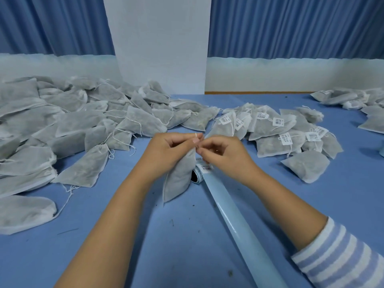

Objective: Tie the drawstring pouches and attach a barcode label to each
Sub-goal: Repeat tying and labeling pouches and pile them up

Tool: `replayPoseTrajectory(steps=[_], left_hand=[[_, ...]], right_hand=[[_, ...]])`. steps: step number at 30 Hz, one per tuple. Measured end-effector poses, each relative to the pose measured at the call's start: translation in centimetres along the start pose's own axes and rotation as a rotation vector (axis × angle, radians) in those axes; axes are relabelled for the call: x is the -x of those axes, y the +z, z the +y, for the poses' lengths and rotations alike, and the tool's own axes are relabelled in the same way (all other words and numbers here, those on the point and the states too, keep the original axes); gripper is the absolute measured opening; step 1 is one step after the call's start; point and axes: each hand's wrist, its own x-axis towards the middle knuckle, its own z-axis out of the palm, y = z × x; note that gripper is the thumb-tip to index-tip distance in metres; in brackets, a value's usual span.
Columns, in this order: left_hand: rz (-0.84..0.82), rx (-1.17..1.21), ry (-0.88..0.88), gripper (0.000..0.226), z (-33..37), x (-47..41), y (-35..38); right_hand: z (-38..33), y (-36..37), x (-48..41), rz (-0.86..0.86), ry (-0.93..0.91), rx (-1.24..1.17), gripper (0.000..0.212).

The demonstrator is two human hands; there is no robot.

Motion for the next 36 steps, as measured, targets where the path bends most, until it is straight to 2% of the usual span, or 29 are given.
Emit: replayPoseTrajectory(steps=[4, 7, 9, 12, 15, 17, 20, 22, 28, 33, 36], left_hand=[[0.009, -0.315, 0.009, 0.016, -0.2, 0.1, -0.7], [-0.087, -0.433, -0.028, 0.009, 0.2, 0.4, -1.2], [-0.158, -0.402, -0.047, 0.018, 0.7, 0.6, -1.2], [-0.212, -0.223, -0.103, 0.030, 1.4, 0.8, -1.1], [-0.197, -0.061, -0.157, 0.031, 1.4, 0.8, -0.8], [-0.173, 0.000, -0.201, 0.035, 1.2, 0.6, -0.7], [-0.116, 0.065, -0.231, 0.038, 1.0, 0.5, -0.7], [-0.089, 0.071, -0.218, 0.032, 0.9, 0.4, -0.7], [-0.115, 0.096, -0.225, 0.020, 0.7, 0.3, -0.7], [-0.138, 0.056, -0.256, 0.019, 0.5, 0.2, -0.9], [-0.081, -0.001, -0.217, 0.025, 0.4, 0.2, -0.6]], right_hand=[[0.0, 0.0, 0.3, 0.018, -0.208, 0.200, 0.008], [0.1, -0.5, 0.3, 0.081, -0.339, 0.262, 0.009], [0.1, -0.6, 0.3, 0.099, -0.310, 0.171, 0.015], [-0.4, -0.3, 0.2, 0.032, -0.159, -0.035, 0.022], [-0.7, 0.1, 0.1, -0.012, 0.019, -0.136, 0.026], [-0.9, -0.2, 0.1, 0.025, 0.070, -0.200, 0.021], [-1.2, -0.9, 0.1, 0.059, 0.065, -0.228, 0.015], [-1.4, -0.7, 0.2, 0.025, 0.047, -0.207, 0.014], [-1.5, -0.2, 0.6, -0.033, 0.051, -0.182, 0.006], [-1.6, -0.3, 0.6, -0.076, 0.060, -0.186, 0.008], [-1.7, -0.1, 0.4, -0.103, 0.072, -0.132, 0.017]])
